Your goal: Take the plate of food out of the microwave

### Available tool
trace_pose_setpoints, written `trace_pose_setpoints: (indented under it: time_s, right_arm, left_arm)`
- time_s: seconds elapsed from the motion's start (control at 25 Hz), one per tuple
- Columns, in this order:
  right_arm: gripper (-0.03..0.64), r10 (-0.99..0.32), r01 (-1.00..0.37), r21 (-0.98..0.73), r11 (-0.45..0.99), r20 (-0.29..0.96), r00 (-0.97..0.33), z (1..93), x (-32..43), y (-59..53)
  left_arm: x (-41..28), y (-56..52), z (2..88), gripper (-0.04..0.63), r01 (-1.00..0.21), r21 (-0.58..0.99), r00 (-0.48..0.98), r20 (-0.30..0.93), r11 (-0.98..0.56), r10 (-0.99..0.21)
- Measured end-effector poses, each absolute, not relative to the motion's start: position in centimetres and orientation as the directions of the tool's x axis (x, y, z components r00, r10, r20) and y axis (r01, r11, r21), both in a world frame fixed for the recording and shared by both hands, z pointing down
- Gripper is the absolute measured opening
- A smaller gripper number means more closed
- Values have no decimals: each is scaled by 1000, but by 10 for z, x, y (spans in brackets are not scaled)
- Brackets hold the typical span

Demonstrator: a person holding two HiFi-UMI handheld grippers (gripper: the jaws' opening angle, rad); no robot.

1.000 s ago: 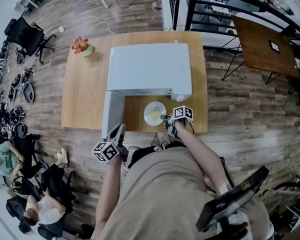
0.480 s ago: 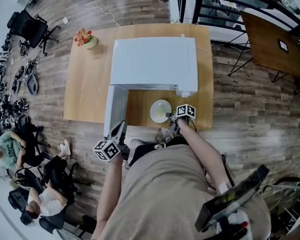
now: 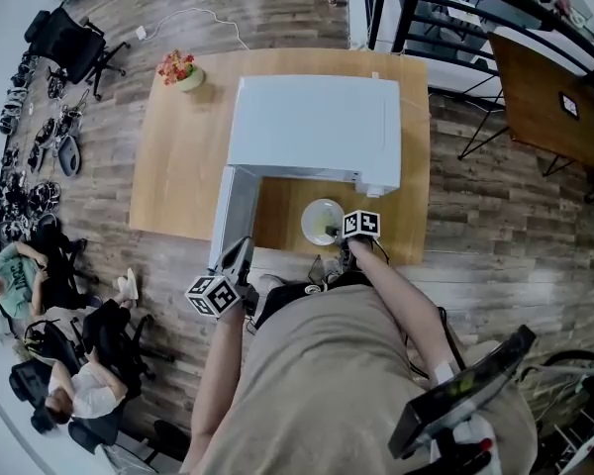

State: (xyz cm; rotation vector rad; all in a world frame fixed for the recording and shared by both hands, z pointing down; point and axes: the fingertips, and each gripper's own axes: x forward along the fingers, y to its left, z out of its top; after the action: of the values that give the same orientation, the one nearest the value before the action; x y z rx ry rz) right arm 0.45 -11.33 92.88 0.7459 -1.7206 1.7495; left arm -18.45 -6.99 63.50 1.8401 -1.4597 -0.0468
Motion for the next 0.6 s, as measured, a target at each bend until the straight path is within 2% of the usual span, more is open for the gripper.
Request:
trace_pose_setpoints:
  time_s: [0.12,0.28,0.44,0.52,0.6]
  right_arm:
    - [288,16,-745,-667,-4,745,-667,929,-2,-111]
    - [361,32,-769,-639,2,769,-639,931,-7,-109]
    - [491,2,-749,-649,-131,755,-655,930,-8,-113]
    - [529,-40,-721,-663,-202,741,-670,926,-9,-118]
    - [540,-80,-690,-676,-257,727,-682,920,-8,-122]
  left_arm:
    - [-192,-65,635,3,-817,576,332,418,-36,-846]
    - [-199,-63,636,3,-825,564,320,425,-29,-847]
    - [-201,-61,635,3,-829,558,316,424,-29,-849]
    - [-201,-60,635,3,-830,557,316,424,-31,-849]
    - [-200,-60,633,3,-829,558,322,421,-37,-848]
